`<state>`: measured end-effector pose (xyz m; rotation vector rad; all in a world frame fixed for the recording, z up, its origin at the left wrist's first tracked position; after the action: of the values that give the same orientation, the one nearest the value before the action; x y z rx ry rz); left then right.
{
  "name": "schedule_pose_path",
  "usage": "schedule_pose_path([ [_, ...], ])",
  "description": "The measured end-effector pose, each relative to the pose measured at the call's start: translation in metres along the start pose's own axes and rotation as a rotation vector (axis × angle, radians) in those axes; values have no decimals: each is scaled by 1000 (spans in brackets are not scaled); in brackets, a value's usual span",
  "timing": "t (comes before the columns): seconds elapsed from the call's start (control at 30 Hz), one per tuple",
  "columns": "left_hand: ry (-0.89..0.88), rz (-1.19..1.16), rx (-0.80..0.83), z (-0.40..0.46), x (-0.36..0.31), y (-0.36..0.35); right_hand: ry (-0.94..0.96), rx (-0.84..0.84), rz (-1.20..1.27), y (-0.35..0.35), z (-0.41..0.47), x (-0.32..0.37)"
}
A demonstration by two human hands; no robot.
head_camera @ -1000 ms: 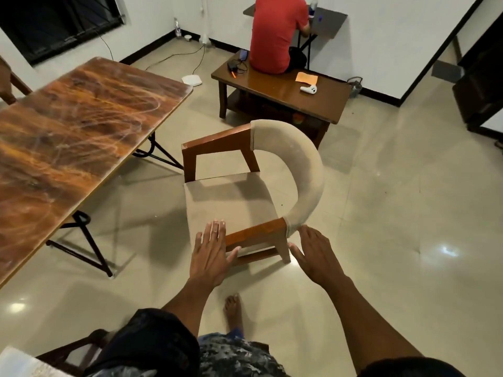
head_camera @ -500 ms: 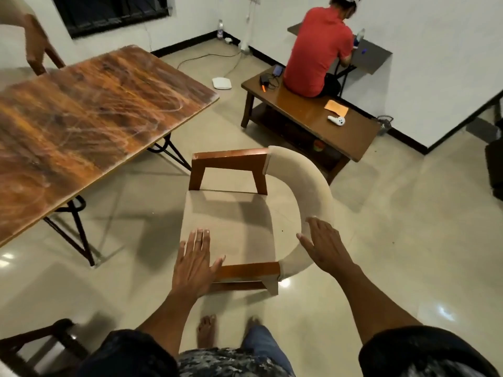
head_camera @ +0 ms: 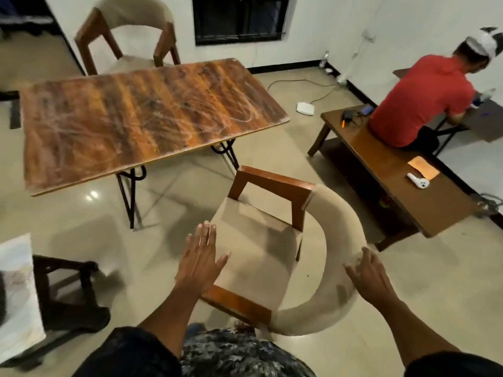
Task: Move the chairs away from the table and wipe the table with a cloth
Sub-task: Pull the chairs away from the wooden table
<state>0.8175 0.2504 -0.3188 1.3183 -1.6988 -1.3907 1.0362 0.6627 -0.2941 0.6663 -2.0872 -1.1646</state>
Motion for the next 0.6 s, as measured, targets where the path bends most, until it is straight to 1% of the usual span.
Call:
schedule_pose_path([
  [0.1, 95, -41, -7, -12, 7, -5, -10, 32, 83, -13, 0, -15],
  [0.2, 113, -14, 23, -24, 4, -11, -21, 57, 176, -27, 3, -19],
  [0.27, 135, 2, 22, -29, 4, -11, -65, 49, 218, -31, 2, -15],
  [0.37, 193, -25, 9, -38, 10, -10, -101, 25, 234, -32, 4, -12],
  [0.47, 218, -23, 29, -53, 17, -17, -132, -4, 228, -37, 8, -18],
  [0.53, 237, 20, 39, -65, 29, -18, -190, -16, 253, -48, 10, -22],
  [0.6, 258, 31, 13, -75, 42, -17, -279, -31, 249, -57, 11, -27],
])
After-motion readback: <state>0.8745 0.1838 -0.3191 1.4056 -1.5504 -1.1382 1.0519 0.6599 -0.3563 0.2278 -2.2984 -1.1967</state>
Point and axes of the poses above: each hand's wrist, its own z-axis towards the middle knuckle, its own y-axis out of the back of the hand, x = y × z, the point moved 10 cm from there along z, towards the middle knuckle, and after that the axes turned 7 degrees about y, right-handed, at the moved point
